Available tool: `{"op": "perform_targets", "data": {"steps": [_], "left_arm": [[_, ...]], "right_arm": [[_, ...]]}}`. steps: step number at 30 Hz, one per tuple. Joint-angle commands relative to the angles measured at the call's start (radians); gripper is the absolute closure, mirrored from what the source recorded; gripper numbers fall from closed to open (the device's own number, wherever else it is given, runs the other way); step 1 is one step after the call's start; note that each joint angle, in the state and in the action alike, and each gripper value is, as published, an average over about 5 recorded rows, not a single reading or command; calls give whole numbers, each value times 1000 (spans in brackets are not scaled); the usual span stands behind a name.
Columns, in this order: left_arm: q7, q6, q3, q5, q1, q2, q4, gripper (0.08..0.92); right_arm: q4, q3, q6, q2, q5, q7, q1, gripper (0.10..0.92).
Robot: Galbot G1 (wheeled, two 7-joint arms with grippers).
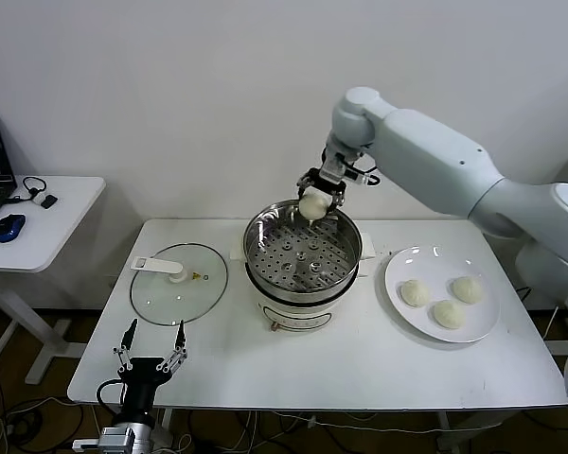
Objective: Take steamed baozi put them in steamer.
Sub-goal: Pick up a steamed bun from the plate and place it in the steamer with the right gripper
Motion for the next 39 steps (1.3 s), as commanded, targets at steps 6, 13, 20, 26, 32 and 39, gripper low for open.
{"op": "perform_targets", "data": {"steps": [6, 13, 20, 26, 32, 39], "left_arm": [[1, -1, -1, -2, 2, 5, 7, 177], [-1, 2, -1, -7, 2, 4, 8, 177], [-2, 8, 2, -14, 2, 4, 11, 177], [-2, 7, 2, -13, 1, 4, 14, 177], [-2, 7, 3, -11, 1, 4, 15, 177], [-1, 5, 2, -11, 2, 4, 17, 177]], "right_arm": [[-100, 78, 61, 100, -237, 29, -95, 313], [-162, 127, 77, 126, -306, 43, -117, 310], [-187, 150, 82, 134, -336, 50, -134, 313], [-204, 166, 82, 146, -347, 60, -147, 313], [-213, 177, 82, 157, -353, 66, -158, 307], [-213, 182, 81, 159, -349, 71, -170, 284]]}}
